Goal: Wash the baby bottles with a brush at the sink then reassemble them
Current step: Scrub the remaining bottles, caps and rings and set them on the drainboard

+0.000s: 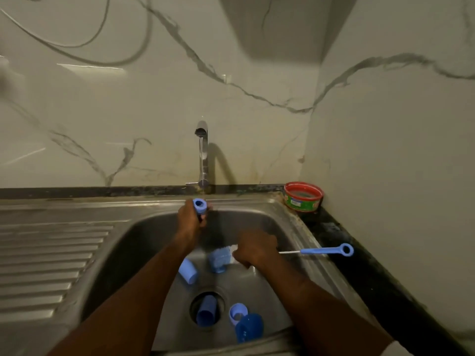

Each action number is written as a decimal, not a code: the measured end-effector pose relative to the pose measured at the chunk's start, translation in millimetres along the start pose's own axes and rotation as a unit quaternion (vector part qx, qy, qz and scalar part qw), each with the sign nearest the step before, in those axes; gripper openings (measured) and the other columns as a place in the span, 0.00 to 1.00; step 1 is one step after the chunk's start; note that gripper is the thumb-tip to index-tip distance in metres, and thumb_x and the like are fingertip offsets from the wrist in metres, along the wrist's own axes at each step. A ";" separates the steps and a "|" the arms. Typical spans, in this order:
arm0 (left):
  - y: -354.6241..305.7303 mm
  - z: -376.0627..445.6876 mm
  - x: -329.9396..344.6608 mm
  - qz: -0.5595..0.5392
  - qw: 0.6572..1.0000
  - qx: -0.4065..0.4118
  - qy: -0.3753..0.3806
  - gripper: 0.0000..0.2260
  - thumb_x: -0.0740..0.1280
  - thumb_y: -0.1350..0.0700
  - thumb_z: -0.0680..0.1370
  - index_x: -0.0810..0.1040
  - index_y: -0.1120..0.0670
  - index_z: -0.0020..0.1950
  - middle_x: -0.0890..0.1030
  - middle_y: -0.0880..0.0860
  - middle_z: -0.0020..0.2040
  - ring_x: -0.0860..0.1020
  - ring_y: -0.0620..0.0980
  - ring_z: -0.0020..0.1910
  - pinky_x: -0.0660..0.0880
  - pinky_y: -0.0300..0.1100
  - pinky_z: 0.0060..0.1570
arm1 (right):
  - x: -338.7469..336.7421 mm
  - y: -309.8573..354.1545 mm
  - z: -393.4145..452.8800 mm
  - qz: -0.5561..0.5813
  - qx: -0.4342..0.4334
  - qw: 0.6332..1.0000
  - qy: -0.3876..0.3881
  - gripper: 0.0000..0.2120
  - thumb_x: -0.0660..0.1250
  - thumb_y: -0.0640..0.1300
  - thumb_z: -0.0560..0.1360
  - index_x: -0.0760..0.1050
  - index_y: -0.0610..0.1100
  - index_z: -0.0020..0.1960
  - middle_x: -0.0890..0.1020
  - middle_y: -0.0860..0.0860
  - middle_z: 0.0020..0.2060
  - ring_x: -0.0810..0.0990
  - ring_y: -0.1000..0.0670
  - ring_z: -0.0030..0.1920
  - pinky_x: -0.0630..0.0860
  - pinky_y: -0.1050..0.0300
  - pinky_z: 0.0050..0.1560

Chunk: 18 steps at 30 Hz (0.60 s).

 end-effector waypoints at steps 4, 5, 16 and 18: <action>-2.4 -3.8 5.2 0.096 0.992 0.016 0.083 0.15 0.57 0.49 0.86 0.79 0.57 0.52 0.80 0.57 0.43 0.78 0.49 0.37 0.73 0.40 0.37 | 0.7 6.3 -0.6 0.008 -0.009 1.000 -0.007 0.15 0.67 0.47 0.78 0.77 0.46 0.63 0.80 0.46 0.62 0.77 0.44 0.63 0.71 0.50 0.60; -4.9 -4.1 7.0 0.095 0.992 0.023 0.083 0.14 0.59 0.50 0.85 0.78 0.57 0.54 0.80 0.58 0.46 0.78 0.49 0.39 0.74 0.41 0.39 | 0.5 5.7 -1.5 0.004 -0.011 1.000 -0.006 0.14 0.66 0.48 0.79 0.77 0.46 0.63 0.80 0.46 0.61 0.77 0.44 0.63 0.71 0.50 0.60; -22.4 -31.0 -19.1 -0.105 0.990 -0.093 -0.005 0.10 0.65 0.62 0.79 0.78 0.63 0.58 0.82 0.65 0.54 0.82 0.58 0.50 0.77 0.48 0.46 | -49.8 11.2 -18.0 0.070 0.016 0.981 -0.179 0.18 0.58 0.57 0.83 0.73 0.47 0.65 0.81 0.47 0.56 0.80 0.47 0.53 0.76 0.52 0.52; -23.8 -37.8 -23.2 -0.125 0.986 -0.108 -0.019 0.09 0.65 0.60 0.80 0.78 0.63 0.57 0.82 0.65 0.54 0.82 0.58 0.51 0.76 0.46 0.44 | -62.9 11.6 -24.1 0.078 0.020 0.975 -0.207 0.18 0.57 0.57 0.83 0.71 0.47 0.67 0.80 0.46 0.58 0.80 0.47 0.54 0.75 0.54 0.49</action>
Point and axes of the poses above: each hand's wrist, its own z-axis towards the middle knuckle, its own x-axis out of the palm, y = z × x, the point moved 6 cm from there along z, towards the middle knuckle
